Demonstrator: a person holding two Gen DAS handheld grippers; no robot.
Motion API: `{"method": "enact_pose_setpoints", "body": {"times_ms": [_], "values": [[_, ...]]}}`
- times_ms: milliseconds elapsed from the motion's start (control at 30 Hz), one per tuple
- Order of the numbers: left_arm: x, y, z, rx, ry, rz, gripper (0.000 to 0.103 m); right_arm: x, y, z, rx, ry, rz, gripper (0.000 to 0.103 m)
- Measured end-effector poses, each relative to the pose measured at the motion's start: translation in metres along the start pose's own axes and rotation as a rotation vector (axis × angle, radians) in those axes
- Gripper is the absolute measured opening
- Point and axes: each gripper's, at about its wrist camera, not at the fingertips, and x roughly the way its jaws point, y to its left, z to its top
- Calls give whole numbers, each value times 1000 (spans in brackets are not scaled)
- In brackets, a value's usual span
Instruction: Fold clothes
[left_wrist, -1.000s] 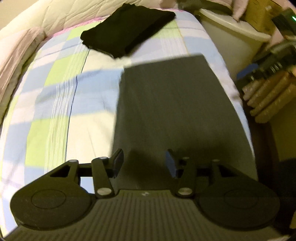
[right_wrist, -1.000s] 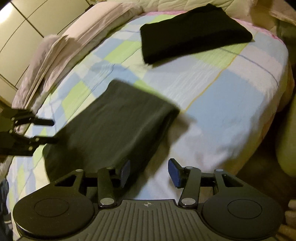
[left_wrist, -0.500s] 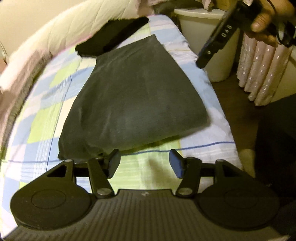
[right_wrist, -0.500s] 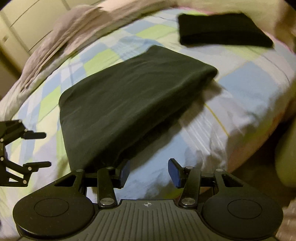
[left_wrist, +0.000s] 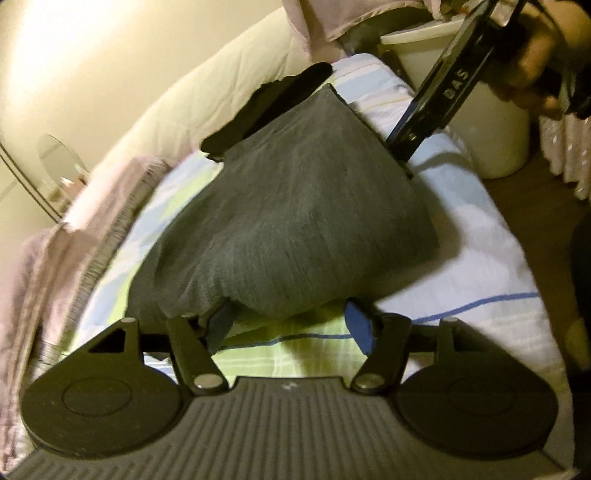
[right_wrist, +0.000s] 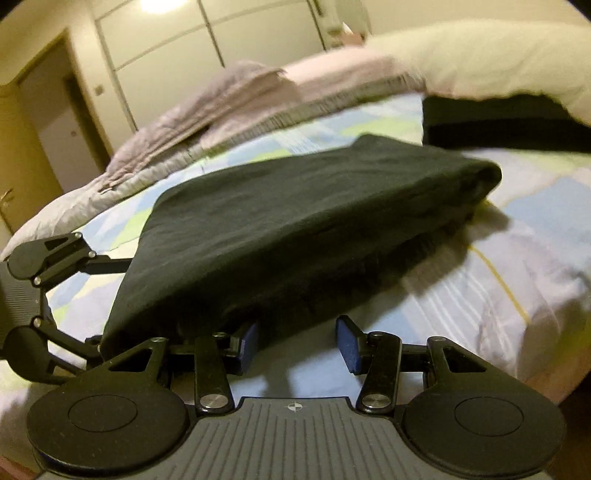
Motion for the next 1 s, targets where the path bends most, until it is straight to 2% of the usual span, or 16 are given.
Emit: {"method": "enact_pose_setpoints", "body": {"times_ms": [100, 200, 233, 267, 300, 333, 400, 533, 633, 700, 833, 900, 1000], "values": [[-12, -13, 3, 26, 25, 60, 64, -17, 10, -16, -39, -43, -38, 49], [-32, -29, 9, 47, 42, 92, 74, -41, 21, -36, -25, -41, -91, 49], [-37, -36, 12, 85, 36, 110, 79, -49, 25, -41, -52, -37, -95, 50], [-42, -43, 16, 124, 29, 129, 81, -56, 29, -46, -80, -33, -101, 50], [-44, -49, 19, 155, 33, 143, 81, -62, 33, -49, -116, -32, -125, 54], [-46, -54, 23, 181, 38, 155, 81, -68, 36, -52, -150, -36, -151, 64], [-47, -64, 29, 228, 44, 174, 81, -78, 37, -52, -187, -53, -168, 72], [-39, -86, 35, 378, 46, 220, 81, -79, 38, -45, -320, -66, -186, 73], [-22, -93, 38, 432, 43, 230, 81, -65, 35, -40, -421, -57, -196, 73], [-9, -95, 39, 461, 54, 231, 80, -50, 34, -34, -524, -47, -213, 73], [14, -99, 35, 593, 46, 234, 78, -20, 32, -33, -831, -28, -338, 73], [22, -97, 36, 624, 33, 229, 79, -4, 29, -33, -989, -9, -387, 73], [30, -94, 39, 645, 13, 217, 77, 20, 14, -33, -1144, 62, -401, 73]]}}
